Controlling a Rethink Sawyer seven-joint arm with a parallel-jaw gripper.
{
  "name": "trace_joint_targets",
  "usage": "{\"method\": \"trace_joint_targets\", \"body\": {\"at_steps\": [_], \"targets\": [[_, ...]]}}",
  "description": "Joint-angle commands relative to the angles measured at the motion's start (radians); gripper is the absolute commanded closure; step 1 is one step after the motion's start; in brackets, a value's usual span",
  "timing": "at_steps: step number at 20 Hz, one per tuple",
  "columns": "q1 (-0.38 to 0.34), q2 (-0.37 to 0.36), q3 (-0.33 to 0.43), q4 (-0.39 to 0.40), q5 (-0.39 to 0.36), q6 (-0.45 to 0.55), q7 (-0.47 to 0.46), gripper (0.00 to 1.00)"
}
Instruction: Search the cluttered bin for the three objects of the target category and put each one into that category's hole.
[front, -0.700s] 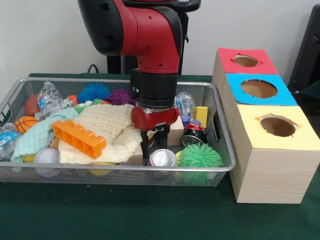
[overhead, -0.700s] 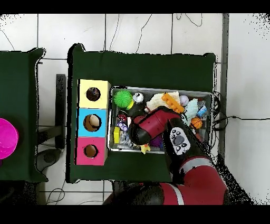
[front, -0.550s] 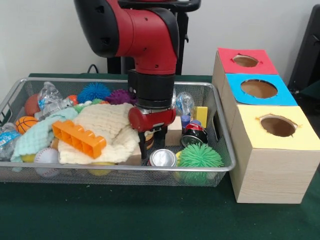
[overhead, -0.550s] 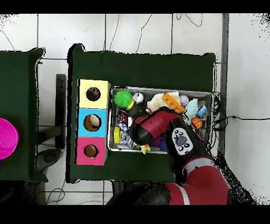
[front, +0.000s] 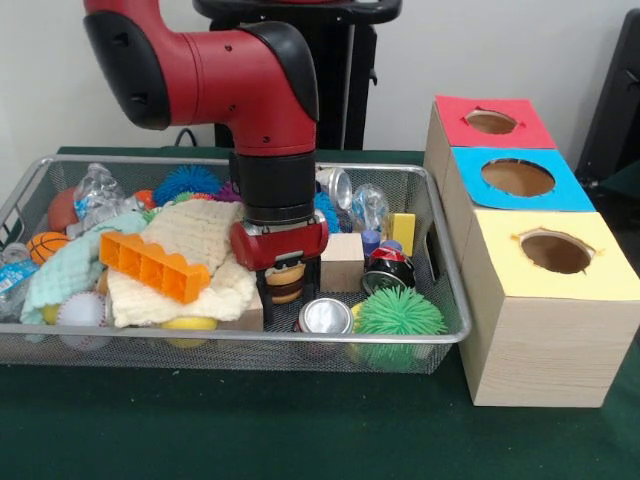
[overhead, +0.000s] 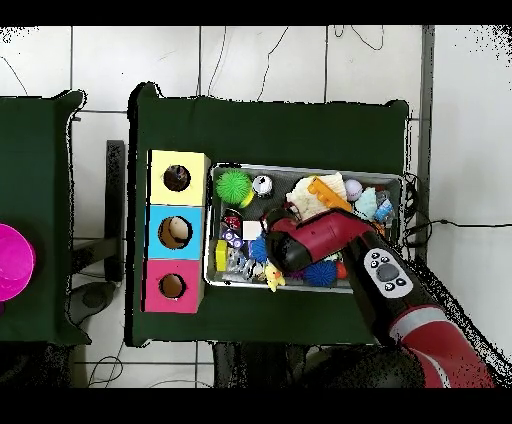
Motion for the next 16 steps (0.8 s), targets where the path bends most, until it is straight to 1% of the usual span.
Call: {"method": "trace_joint_targets", "body": {"at_steps": [1, 3, 4, 6, 8, 12, 15, 16], "targets": [[-0.124, 0.123, -0.082, 0.005, -0.084, 0.113, -0.132, 0.0], [-0.158, 0.154, -0.085, -0.001, -0.071, 0.119, -0.121, 0.0], [-0.171, 0.169, -0.085, -0.004, -0.074, 0.107, -0.113, 0.0], [-0.174, 0.186, -0.098, -0.006, -0.083, 0.07, -0.08, 0.0], [-0.158, 0.193, -0.122, -0.009, -0.071, 0.062, -0.038, 0.0], [-0.134, 0.176, -0.139, 0.007, -0.016, 0.104, -0.012, 0.0], [-0.085, 0.142, -0.173, 0.026, 0.002, 0.106, 0.031, 0.0], [-0.054, 0.131, -0.198, 0.026, 0.001, 0.105, 0.056, 0.0]]}}
